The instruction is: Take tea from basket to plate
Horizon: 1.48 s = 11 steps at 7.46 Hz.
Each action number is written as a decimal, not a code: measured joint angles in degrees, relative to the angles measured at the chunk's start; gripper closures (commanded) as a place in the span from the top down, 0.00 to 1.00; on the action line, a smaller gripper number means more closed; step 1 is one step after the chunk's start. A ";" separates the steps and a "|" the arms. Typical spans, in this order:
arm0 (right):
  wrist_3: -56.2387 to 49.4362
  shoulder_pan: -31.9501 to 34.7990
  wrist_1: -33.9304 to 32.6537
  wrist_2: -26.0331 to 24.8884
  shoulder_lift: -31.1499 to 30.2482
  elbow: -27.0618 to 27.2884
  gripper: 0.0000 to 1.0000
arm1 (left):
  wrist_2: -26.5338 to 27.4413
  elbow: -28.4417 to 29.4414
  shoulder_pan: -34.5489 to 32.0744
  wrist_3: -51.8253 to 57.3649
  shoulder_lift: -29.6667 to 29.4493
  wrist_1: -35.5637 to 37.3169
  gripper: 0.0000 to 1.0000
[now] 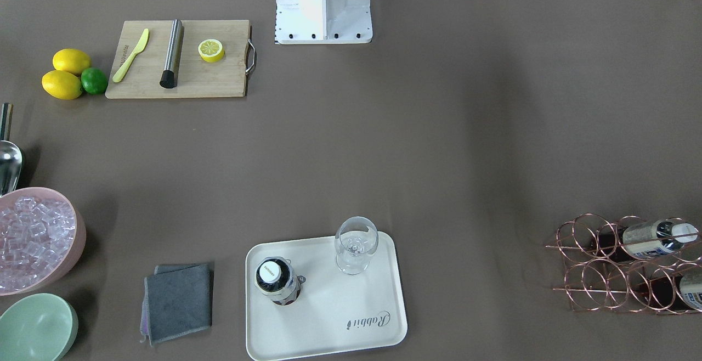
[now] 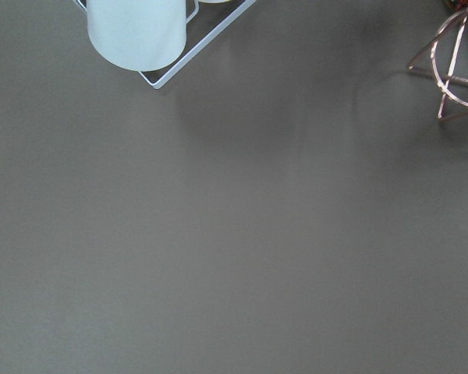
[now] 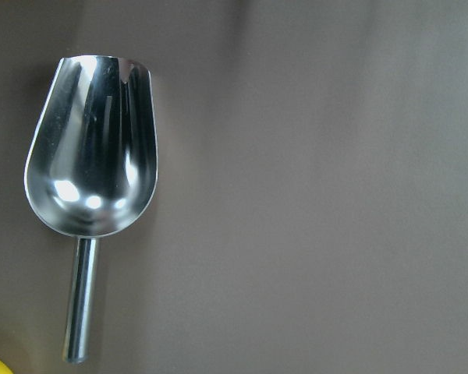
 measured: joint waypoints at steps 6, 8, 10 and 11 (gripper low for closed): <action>0.08 0.01 0.06 -0.60 -0.13 -0.60 0.99 | -0.40 5.53 -0.15 1.11 0.19 0.23 0.97; 0.51 0.00 0.06 -0.43 0.40 -1.66 0.99 | -1.93 5.89 -0.33 0.27 0.19 0.15 0.97; 0.56 -0.01 0.05 -0.01 0.57 -2.09 0.99 | -2.17 5.77 -0.39 0.16 0.15 0.13 0.97; 0.52 0.12 0.06 0.79 0.50 -2.10 0.99 | -2.22 5.77 -0.39 0.11 0.15 0.12 0.97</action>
